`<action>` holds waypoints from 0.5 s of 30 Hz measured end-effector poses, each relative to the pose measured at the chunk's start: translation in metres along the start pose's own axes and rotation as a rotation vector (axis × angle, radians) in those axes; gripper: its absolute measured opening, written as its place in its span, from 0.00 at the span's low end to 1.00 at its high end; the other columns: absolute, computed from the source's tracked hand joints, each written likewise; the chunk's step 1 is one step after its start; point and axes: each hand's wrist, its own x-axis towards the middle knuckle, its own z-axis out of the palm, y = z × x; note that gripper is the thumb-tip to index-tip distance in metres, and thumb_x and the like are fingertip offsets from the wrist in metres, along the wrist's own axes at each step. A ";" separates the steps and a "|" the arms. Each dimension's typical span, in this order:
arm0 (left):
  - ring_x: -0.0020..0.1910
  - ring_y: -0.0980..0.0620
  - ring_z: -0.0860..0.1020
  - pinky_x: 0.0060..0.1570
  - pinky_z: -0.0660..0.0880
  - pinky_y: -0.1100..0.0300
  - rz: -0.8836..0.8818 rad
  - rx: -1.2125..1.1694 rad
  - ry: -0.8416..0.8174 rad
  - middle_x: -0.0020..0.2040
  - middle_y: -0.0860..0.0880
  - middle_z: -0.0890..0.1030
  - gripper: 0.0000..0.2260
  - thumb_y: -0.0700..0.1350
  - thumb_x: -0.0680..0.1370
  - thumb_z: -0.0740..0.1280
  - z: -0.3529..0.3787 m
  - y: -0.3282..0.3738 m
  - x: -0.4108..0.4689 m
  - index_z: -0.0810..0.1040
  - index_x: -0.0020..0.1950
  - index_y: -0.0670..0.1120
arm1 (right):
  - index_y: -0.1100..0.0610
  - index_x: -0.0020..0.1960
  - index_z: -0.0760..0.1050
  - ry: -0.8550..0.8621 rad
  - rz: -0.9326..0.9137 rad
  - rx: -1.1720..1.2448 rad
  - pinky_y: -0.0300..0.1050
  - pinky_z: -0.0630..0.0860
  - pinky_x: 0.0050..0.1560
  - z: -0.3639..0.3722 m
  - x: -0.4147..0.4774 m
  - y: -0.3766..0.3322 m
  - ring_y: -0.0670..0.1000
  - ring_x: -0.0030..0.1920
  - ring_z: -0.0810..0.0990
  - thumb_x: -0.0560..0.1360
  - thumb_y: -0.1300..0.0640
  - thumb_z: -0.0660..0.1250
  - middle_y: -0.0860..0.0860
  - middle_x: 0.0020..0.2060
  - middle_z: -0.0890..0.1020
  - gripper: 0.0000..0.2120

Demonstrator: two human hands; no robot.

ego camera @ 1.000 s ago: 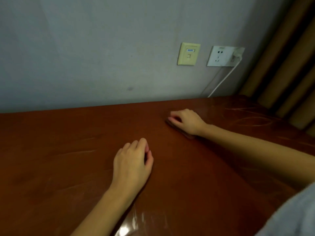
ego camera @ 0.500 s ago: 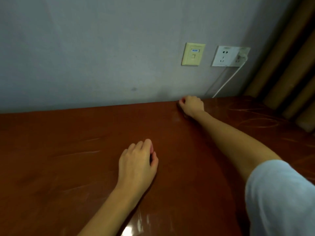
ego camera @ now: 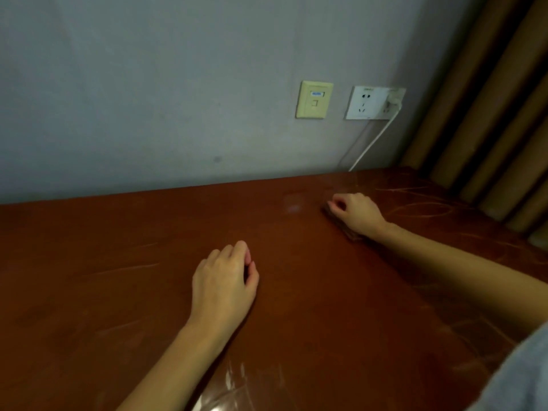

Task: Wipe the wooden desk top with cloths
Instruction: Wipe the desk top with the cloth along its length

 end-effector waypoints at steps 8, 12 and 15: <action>0.35 0.55 0.70 0.32 0.62 0.63 -0.006 0.009 -0.020 0.37 0.55 0.72 0.05 0.48 0.78 0.62 0.001 0.000 0.000 0.68 0.43 0.52 | 0.56 0.49 0.79 0.075 0.200 -0.025 0.51 0.74 0.47 0.017 0.054 -0.033 0.64 0.50 0.79 0.78 0.50 0.58 0.62 0.49 0.81 0.14; 0.36 0.55 0.71 0.32 0.64 0.63 -0.004 0.009 -0.020 0.37 0.55 0.73 0.04 0.49 0.78 0.62 0.000 0.000 0.000 0.68 0.44 0.52 | 0.55 0.47 0.76 0.029 0.050 0.008 0.49 0.72 0.43 0.013 0.018 -0.069 0.63 0.48 0.80 0.79 0.49 0.58 0.60 0.46 0.82 0.12; 0.36 0.54 0.72 0.32 0.65 0.62 0.002 0.003 -0.015 0.36 0.55 0.73 0.04 0.49 0.78 0.63 -0.001 0.000 -0.001 0.69 0.44 0.52 | 0.52 0.42 0.73 -0.025 -0.137 0.042 0.47 0.71 0.39 0.004 -0.036 -0.082 0.60 0.42 0.80 0.79 0.47 0.57 0.55 0.39 0.82 0.12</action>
